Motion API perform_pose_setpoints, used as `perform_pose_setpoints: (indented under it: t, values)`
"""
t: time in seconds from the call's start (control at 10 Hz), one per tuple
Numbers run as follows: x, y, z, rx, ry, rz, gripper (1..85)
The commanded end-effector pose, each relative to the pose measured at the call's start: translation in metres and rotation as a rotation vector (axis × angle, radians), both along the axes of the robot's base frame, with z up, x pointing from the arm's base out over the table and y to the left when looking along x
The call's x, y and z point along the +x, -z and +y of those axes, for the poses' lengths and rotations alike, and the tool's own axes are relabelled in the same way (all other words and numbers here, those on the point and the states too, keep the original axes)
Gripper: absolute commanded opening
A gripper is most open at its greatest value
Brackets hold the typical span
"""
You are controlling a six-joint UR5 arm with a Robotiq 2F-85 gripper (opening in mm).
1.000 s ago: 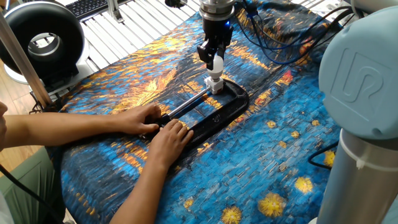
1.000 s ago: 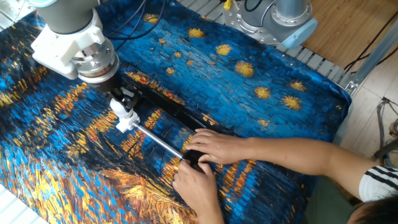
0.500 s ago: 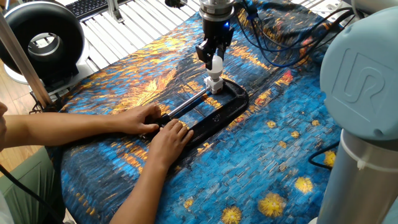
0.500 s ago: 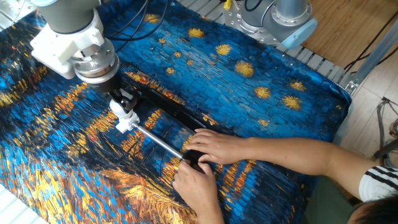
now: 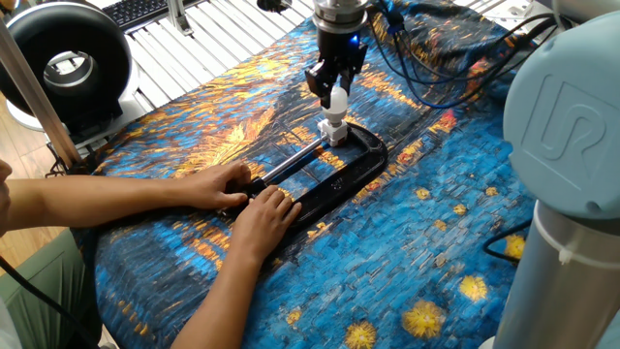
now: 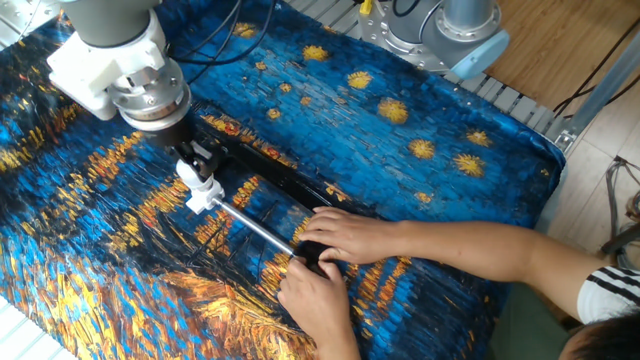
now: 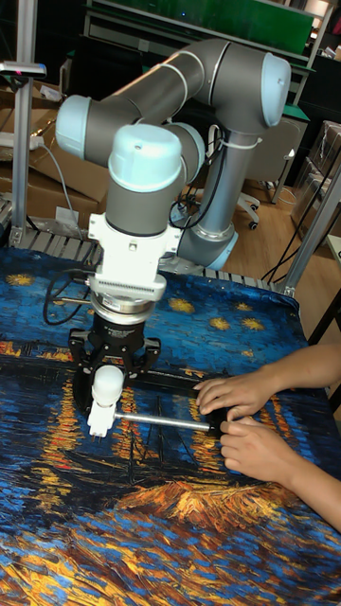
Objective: Install the light bulb by rotating it
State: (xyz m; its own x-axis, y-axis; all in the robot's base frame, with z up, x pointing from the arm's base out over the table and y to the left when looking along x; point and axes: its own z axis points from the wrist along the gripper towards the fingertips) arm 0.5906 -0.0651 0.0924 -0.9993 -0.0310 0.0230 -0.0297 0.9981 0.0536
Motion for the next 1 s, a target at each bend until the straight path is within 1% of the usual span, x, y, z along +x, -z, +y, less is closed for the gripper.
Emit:
perform_pose_setpoints:
  t: [0.0,0.1,0.2,0.5,0.6,0.7,0.8,0.9]
  values:
    - [-0.010,-0.004,-0.005,0.031,-0.050,0.022,34.7]
    - [-0.011,-0.009,-0.006,0.034,-0.074,0.030,45.7]
    - [-0.016,-0.011,-0.006,0.030,-0.113,0.043,55.3]
    - [-0.006,-0.002,0.002,0.051,-0.173,0.010,74.3]
    - [-0.006,-0.002,0.002,0.050,-0.194,0.009,76.3]
    - [-0.009,-0.005,0.001,0.040,-0.236,0.020,76.7]
    - [-0.007,-0.009,-0.012,-0.024,-0.352,0.021,75.0]
    - [-0.007,-0.014,-0.009,-0.029,-0.416,0.022,75.0]
